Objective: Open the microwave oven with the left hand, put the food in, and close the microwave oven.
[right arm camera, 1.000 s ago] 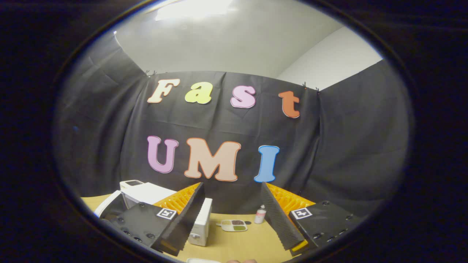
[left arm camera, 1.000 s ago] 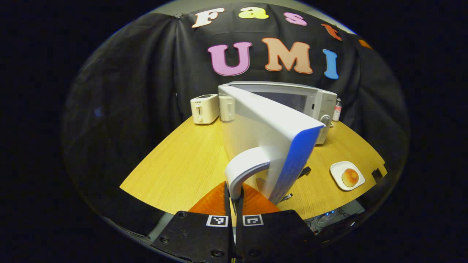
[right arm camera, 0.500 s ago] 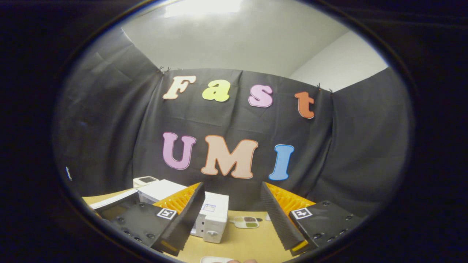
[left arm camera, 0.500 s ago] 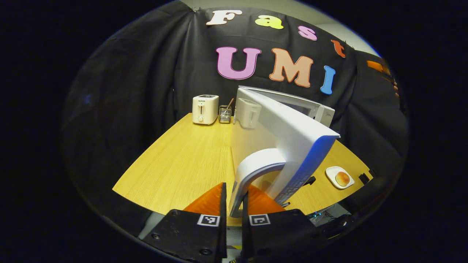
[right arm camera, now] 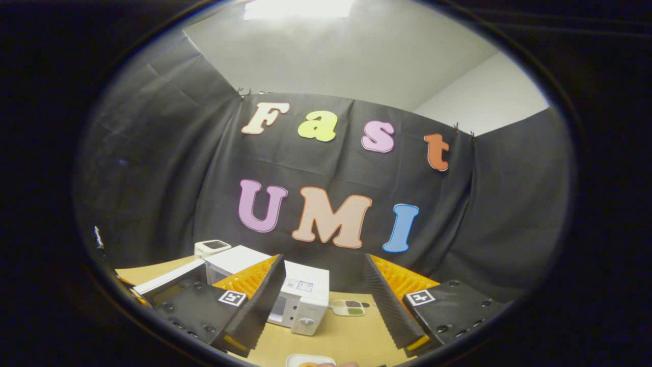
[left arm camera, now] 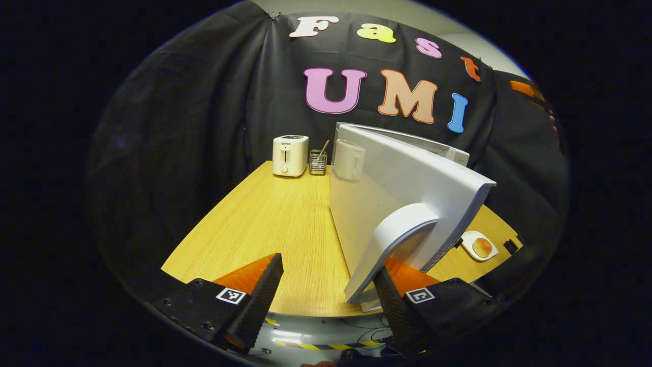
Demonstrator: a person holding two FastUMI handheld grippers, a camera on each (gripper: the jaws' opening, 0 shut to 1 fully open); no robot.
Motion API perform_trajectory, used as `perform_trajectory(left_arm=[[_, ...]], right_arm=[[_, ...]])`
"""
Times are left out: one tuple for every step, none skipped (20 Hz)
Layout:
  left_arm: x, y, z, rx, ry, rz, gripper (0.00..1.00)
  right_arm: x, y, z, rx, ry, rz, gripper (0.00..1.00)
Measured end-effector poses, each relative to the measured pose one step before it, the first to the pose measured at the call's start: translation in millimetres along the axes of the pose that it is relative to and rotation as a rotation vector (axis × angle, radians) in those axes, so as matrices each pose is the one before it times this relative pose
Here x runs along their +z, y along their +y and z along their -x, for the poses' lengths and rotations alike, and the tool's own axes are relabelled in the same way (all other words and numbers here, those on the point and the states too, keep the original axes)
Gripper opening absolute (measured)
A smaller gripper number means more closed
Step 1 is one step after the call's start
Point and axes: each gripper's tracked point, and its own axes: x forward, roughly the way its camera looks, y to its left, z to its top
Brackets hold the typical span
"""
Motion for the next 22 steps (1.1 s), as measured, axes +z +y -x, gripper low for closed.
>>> perform_trajectory(left_arm=[[-0.02,-2.05,1.46,0.00032,0.00215,-0.008,0.98],[-0.82,-1.56,1.04,-0.00181,0.00281,-0.00942,0.98],[-0.91,-3.35,2.3,-0.00379,0.00125,-0.01141,0.98],[0.29,-2.54,3.35,-0.00791,-0.00456,-0.01346,0.98],[-0.74,-2.11,3.38,-0.00554,-0.00323,-0.00905,0.97],[-0.38,0.01,3.18,-0.00465,-0.00197,0.00167,0.94],[-2.46,-0.68,4.1,-0.00417,0.00387,0.00853,0.94],[-1.98,-0.86,4.15,0.00155,0.00271,0.0101,0.93],[-0.61,-1.12,4.98,-0.00079,0.0002,0.01018,0.94],[1.9,0.92,6.36,0.00469,-0.00494,0.00662,0.94],[3.03,-0.08,6.56,0.00346,-0.00038,0.00382,0.94],[5.04,-3.4,6.84,-0.01562,-0.01272,0.00585,0.94],[9.28,-4.3,8.21,-0.01392,-0.01759,0.00745,0.94],[17.78,1.71,5.31,0.00374,-0.03562,0.00885,0.95],[23.68,-0.64,6.87,0.0046,-0.04954,0.00455,0.97],[29.33,0.4,2.83,0.00643,-0.05452,-0.00249,0.97],[26.77,0.77,4.23,0.00945,-0.0517,-0.00725,0.96],[25.5,1.81,5.2,0.01352,-0.04998,-0.01615,0.96],[28.93,1.76,0.98,0.01606,-0.05117,-0.02761,0.94],[28.81,2.92,-1.34,0.02375,-0.05872,-0.03181,0.96],[29.86,4.88,-4.0,0.02684,-0.0483,-0.03624,0.94],[26.23,1.15,-3.41,0.02103,-0.04985,-0.03374,0.93]], right_arm=[[1.54,-0.17,1.48,-0.00158,-0.00411,0.00468,0.97],[1.0,-0.32,1.14,-0.00206,-0.00063,0.00038,0.97],[-0.39,-1.41,2.24,-0.00395,0.00073,-0.00078,0.97],[-0.75,-1.11,1.29,-0.00507,0.00096,-0.00169,0.97],[-1.28,-0.82,0.56,-0.00353,0.00249,-0.00261,0.97],[-0.6,-0.61,0.37,-0.0027,0.0022,-0.00178,0.97],[-0.03,-0.61,0.16,-0.0015,0.00334,-0.00035,0.97],[-1.85,0.86,0.03,0.00083,0.00431,0.00055,0.97],[-1.47,0.58,1.51,0.00047,0.00323,0.00098,0.97],[-1.31,1.19,1.47,0.00305,0.00398,0.00269,0.97],[-3.41,0.39,0.47,0.00073,0.00495,0.00533,0.97],[-3.54,0.28,0.18,0.00167,0.00794,0.00735,0.97],[-4.3,1.42,2.13,0.00181,0.00714,0.00889,0.97],[-1.97,1.41,1.23,0.00263,0.00209,0.00658,0.97],[-2.29,1.06,1.96,0.00238,0.00194,0.00358,0.97],[-1.91,1.58,0.06,0.00316,0.00241,0.00184,0.97],[-3.32,1.52,0.54,0.00116,0.00154,-0.00044,0.97],[-4.03,0.49,-0.24,0.00076,0.00499,-0.00289,0.97],[-7.26,1.77,1.01,0.00167,0.00573,-0.00618,0.97],[-7.06,1.72,0.01,0.00253,0.00691,-0.0079,0.97],[-9.13,1.64,-0.83,-0.00005,0.0111,-0.00701,0.97],[-10.74,0.38,-0.95,-0.00206,0.01607,-0.00782,0.97]])
